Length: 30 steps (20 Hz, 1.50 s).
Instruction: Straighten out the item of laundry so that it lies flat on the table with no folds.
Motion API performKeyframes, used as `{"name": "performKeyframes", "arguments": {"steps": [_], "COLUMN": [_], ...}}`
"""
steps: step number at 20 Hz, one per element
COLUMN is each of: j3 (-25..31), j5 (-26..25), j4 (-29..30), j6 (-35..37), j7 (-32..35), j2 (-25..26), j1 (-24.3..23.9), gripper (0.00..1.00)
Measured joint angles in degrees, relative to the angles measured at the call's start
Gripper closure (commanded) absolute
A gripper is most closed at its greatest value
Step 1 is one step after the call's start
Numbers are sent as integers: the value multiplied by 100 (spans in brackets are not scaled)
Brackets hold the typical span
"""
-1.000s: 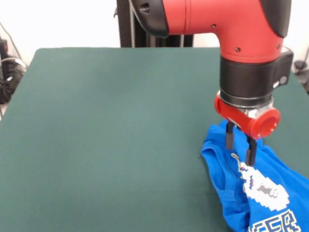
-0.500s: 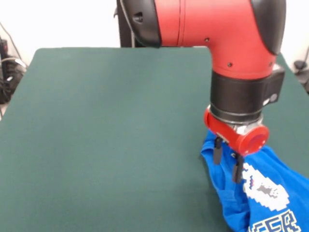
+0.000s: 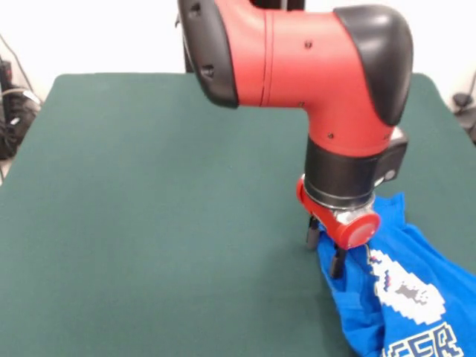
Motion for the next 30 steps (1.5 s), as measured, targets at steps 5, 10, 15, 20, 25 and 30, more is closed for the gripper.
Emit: {"name": "performKeyframes", "arguments": {"steps": [5,10,15,20,25,30], "j3": [8,12,69,394,649,591], "j5": [287,440,444,485,518,439], "j4": [-14,-14,20,168,305,297], "j6": [45,73,72,136,404,775], "j7": [0,0,0,0,0,0], "j2": [42,63,44,-1,-37,-106], "j1": [-93,-131,-174,-447,-676,-574], "gripper": [0,0,0,0,0,0]}}
